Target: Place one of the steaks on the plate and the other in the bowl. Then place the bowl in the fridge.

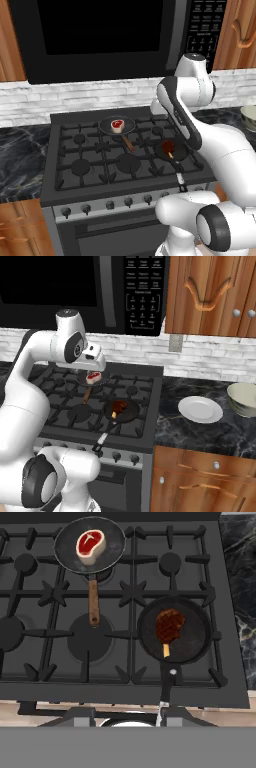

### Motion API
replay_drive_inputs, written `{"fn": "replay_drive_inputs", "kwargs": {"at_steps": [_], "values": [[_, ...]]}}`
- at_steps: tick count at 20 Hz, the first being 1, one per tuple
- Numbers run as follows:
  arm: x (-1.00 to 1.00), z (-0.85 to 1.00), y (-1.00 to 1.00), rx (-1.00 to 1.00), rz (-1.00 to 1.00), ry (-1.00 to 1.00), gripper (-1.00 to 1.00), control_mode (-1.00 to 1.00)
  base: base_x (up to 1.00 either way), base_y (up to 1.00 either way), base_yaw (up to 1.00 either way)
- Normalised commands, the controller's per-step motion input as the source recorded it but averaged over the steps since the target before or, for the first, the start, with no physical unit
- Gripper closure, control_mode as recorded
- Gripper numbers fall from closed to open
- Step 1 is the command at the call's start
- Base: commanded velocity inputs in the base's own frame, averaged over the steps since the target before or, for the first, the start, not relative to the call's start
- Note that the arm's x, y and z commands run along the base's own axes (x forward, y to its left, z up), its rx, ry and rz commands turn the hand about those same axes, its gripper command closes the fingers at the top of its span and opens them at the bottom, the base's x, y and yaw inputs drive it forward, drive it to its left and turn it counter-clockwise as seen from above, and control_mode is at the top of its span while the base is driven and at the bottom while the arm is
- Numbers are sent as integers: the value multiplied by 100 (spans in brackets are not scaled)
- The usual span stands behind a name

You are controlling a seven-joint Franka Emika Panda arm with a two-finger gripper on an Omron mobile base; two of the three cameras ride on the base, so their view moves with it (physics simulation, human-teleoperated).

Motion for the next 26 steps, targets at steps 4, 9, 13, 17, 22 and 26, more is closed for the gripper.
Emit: {"fn": "replay_drive_inputs", "kwargs": {"at_steps": [4,9,13,17,22,26], "values": [[-3,-14,-3,0,0,0,-100,-100,0,0,0],[0,-22,-9,0,0,0,-100,-100,0,0,0],[0,-26,-23,0,0,0,-100,-100,0,0,0],[0,-26,-16,0,0,0,-100,-100,0,0,0],[0,-35,-30,0,0,0,-100,-100,0,0,0],[0,-47,-27,0,0,0,-100,-100,0,0,0]]}}
